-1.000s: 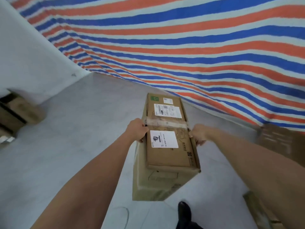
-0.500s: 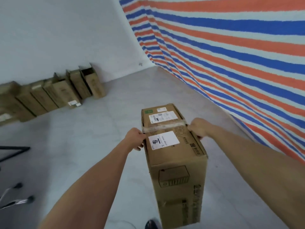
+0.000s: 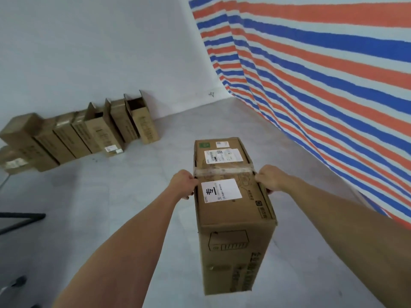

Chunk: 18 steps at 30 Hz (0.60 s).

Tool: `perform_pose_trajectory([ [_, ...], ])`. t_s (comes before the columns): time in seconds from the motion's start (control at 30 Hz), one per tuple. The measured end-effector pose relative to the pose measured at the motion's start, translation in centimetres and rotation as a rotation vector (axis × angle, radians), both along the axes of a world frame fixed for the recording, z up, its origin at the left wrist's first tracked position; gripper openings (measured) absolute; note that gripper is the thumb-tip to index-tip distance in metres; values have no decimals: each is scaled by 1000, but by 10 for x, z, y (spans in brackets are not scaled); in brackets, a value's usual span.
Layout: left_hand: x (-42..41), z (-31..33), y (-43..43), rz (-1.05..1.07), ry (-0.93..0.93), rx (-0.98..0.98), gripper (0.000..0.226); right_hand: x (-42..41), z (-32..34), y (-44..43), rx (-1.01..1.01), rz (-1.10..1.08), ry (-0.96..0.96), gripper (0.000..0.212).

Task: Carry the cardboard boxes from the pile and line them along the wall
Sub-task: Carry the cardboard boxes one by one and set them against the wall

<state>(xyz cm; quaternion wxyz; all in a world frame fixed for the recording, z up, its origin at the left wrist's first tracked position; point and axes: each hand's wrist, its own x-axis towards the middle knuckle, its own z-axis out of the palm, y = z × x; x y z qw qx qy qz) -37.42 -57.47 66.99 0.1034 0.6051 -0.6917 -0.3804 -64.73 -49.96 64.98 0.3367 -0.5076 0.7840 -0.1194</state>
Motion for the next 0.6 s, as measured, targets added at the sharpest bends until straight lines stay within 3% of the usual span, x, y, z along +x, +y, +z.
perform_pose_trajectory([
  [0.2,-43,-10,-151,25,-27,-108,33,-40,-14,-158,-38,-5,2,38],
  [0.4,-93,-24,-303,51,-63,-69,31,-93,-31,-319,-5,21,-12,37],
  [0.6,-121,-23,-452,115,-24,-18,29,-125,-8,-487,12,106,46,37],
])
